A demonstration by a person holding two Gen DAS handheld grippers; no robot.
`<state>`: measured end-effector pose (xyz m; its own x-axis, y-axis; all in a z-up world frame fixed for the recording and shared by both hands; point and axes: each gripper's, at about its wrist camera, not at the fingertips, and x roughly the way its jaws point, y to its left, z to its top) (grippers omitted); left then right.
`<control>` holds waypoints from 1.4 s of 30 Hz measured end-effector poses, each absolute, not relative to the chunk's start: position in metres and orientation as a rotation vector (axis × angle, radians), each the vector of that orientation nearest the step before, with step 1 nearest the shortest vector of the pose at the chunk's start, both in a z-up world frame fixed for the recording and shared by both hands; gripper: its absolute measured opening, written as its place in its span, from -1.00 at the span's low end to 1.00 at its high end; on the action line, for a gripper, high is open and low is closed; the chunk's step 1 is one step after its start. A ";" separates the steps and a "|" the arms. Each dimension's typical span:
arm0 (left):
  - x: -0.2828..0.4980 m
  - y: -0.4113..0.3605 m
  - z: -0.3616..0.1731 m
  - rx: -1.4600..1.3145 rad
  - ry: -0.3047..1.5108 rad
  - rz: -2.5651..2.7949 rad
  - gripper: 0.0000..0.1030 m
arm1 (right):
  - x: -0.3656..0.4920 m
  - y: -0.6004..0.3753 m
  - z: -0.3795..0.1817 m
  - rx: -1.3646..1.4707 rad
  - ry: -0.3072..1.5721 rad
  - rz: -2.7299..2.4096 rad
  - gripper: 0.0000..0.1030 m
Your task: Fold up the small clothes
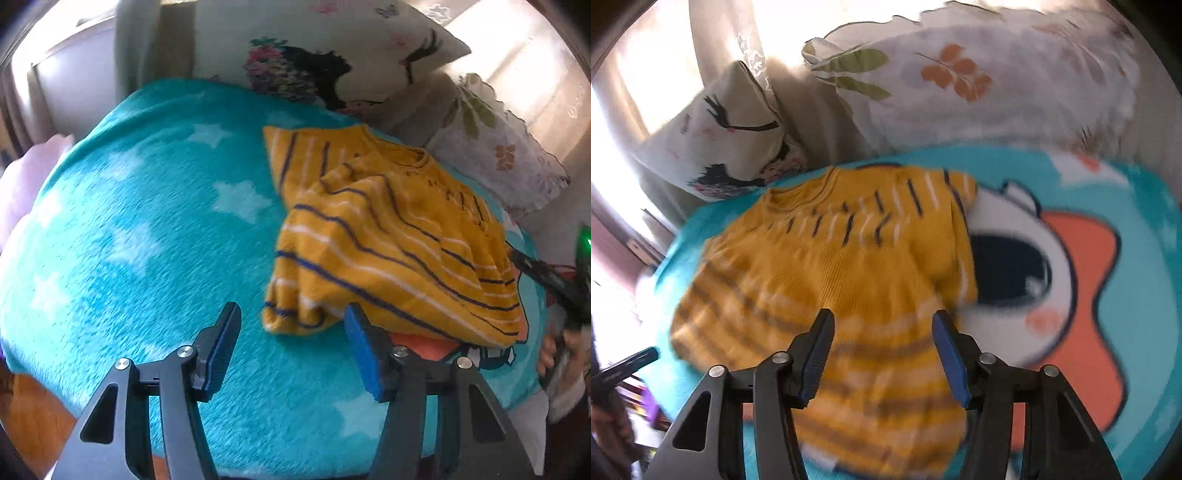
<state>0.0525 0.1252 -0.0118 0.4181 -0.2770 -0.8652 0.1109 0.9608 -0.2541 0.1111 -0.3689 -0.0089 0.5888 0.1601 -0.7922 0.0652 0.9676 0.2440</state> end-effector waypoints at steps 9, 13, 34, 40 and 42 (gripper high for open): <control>0.072 0.143 -0.006 -0.214 1.096 -0.246 0.14 | 0.175 -0.369 -0.013 0.220 1.043 0.129 -0.85; 0.085 0.147 -0.018 -0.235 1.134 -0.249 0.15 | 0.192 -0.378 0.006 0.200 0.976 0.036 -0.85; 0.100 0.184 -0.023 -0.386 1.191 -0.392 -0.26 | 0.223 -0.143 -0.014 0.199 1.175 0.347 0.26; 0.097 0.233 -0.010 -0.410 1.157 -0.322 -0.18 | 0.233 -0.065 -0.050 0.062 1.232 0.269 0.73; 0.097 0.244 -0.014 -0.432 1.166 -0.310 -0.18 | 0.233 -0.043 -0.061 -0.071 1.230 0.179 0.73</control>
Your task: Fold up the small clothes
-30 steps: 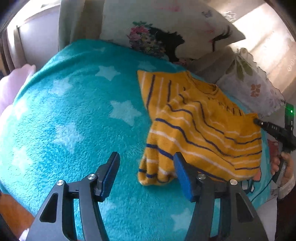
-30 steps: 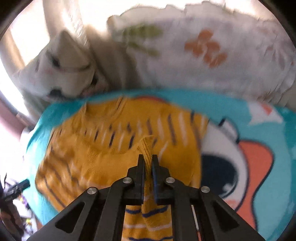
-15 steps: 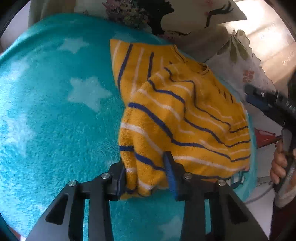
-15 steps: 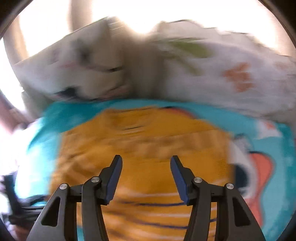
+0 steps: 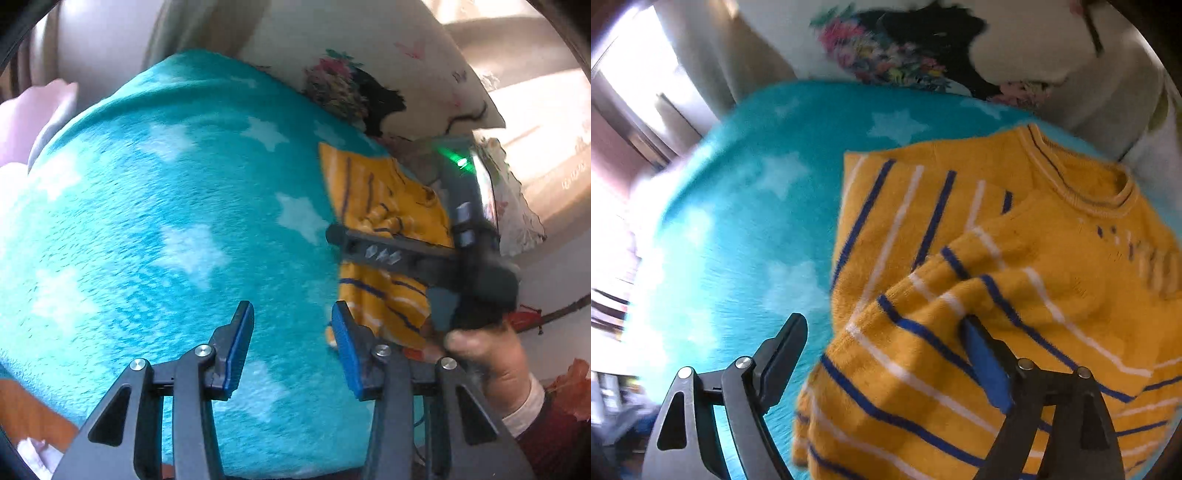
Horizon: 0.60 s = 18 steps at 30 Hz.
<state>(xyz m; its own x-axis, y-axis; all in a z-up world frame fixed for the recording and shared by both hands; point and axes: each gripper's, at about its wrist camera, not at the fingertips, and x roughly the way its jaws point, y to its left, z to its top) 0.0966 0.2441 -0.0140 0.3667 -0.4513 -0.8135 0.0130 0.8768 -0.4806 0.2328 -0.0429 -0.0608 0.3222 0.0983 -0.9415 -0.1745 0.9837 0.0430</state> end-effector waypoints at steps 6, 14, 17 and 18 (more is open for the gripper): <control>0.096 0.254 -0.023 -0.436 1.186 -0.303 -0.18 | 0.214 -0.020 -0.069 -0.295 1.125 0.059 -0.16; 0.086 0.208 -0.001 -0.347 1.146 -0.306 -0.18 | 0.219 -0.123 -0.024 0.146 1.120 0.211 -0.65; 0.073 0.183 0.009 -0.325 1.129 -0.292 -0.17 | 0.208 -0.193 0.000 0.301 1.054 0.210 -0.66; 0.068 0.175 0.010 -0.323 1.127 -0.293 -0.17 | 0.201 -0.223 0.005 0.346 1.034 0.196 -0.66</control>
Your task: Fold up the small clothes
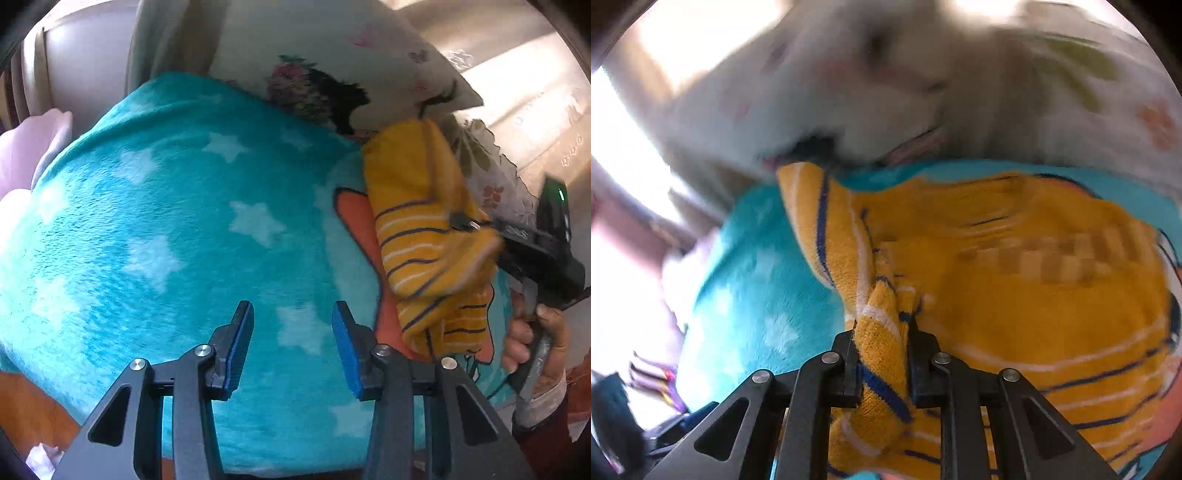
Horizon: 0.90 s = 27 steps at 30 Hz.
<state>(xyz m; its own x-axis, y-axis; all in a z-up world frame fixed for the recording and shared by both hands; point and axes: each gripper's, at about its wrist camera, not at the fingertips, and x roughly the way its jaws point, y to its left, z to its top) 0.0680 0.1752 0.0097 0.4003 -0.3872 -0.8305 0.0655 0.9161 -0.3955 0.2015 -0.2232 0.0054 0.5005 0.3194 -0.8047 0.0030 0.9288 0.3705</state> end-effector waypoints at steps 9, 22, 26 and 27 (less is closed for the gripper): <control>0.051 0.083 0.009 -0.288 1.175 -0.331 -0.16 | 0.127 -0.435 -0.051 0.623 1.051 -0.035 -0.62; 0.057 -0.040 -0.006 -0.183 1.204 -0.489 -0.11 | 0.098 -0.441 0.008 0.478 0.940 0.160 0.02; 0.054 -0.077 -0.007 -0.052 1.150 -0.564 0.15 | 0.093 -0.404 -0.017 0.348 1.062 0.280 -0.51; 0.051 -0.090 -0.012 0.027 1.155 -0.585 0.14 | 0.091 -0.402 -0.024 0.299 1.093 0.261 -0.56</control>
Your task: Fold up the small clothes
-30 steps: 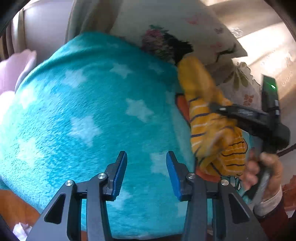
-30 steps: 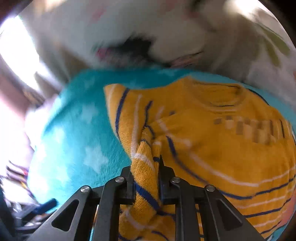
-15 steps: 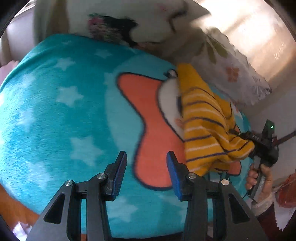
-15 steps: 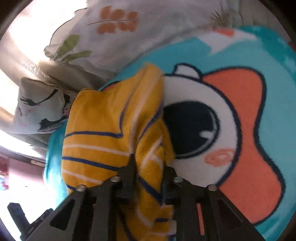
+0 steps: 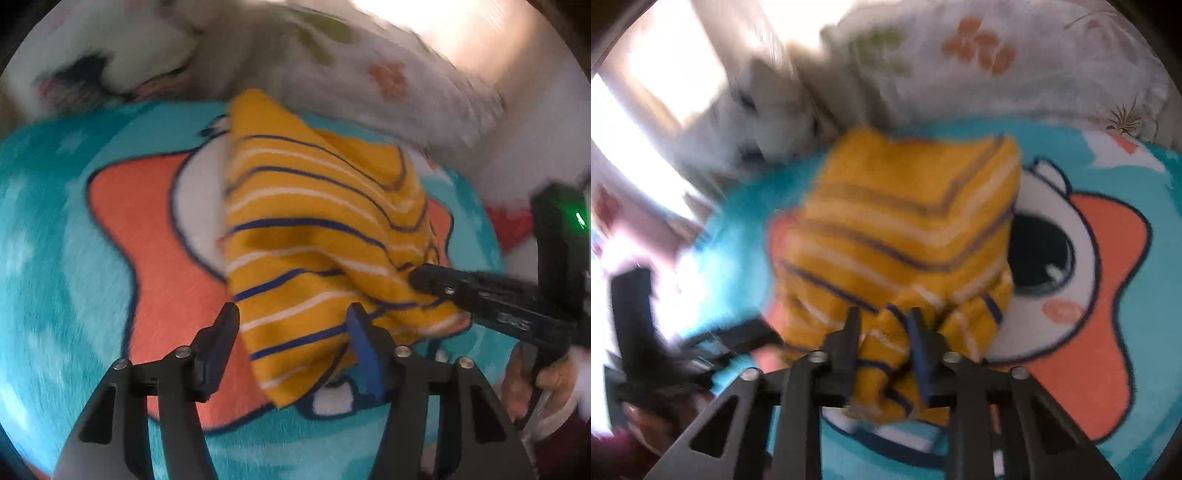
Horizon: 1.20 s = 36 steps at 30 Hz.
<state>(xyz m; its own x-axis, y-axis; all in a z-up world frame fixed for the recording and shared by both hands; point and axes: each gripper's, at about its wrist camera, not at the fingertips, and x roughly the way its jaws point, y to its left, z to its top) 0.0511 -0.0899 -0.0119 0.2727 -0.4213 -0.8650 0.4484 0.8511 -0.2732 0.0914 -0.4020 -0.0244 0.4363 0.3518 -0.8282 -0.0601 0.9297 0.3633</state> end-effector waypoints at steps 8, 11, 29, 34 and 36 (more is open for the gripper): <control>0.042 -0.086 -0.028 0.112 1.291 -0.597 -0.55 | 0.086 -0.459 -0.067 0.345 1.233 0.163 -0.21; 0.039 -0.066 -0.028 0.120 1.305 -0.570 -0.58 | 0.083 -0.465 -0.058 0.327 1.211 0.171 0.06; 0.159 -0.095 -0.060 -0.330 1.287 -0.687 0.25 | 0.190 -0.475 -0.098 0.765 1.051 0.400 0.16; 0.145 -0.118 -0.010 -0.309 1.215 -0.766 -0.01 | 0.188 -0.480 -0.066 0.801 1.007 0.459 -0.19; 0.144 -0.130 -0.004 -0.268 1.202 -0.727 0.17 | 0.175 -0.491 -0.045 0.781 0.954 0.455 -0.17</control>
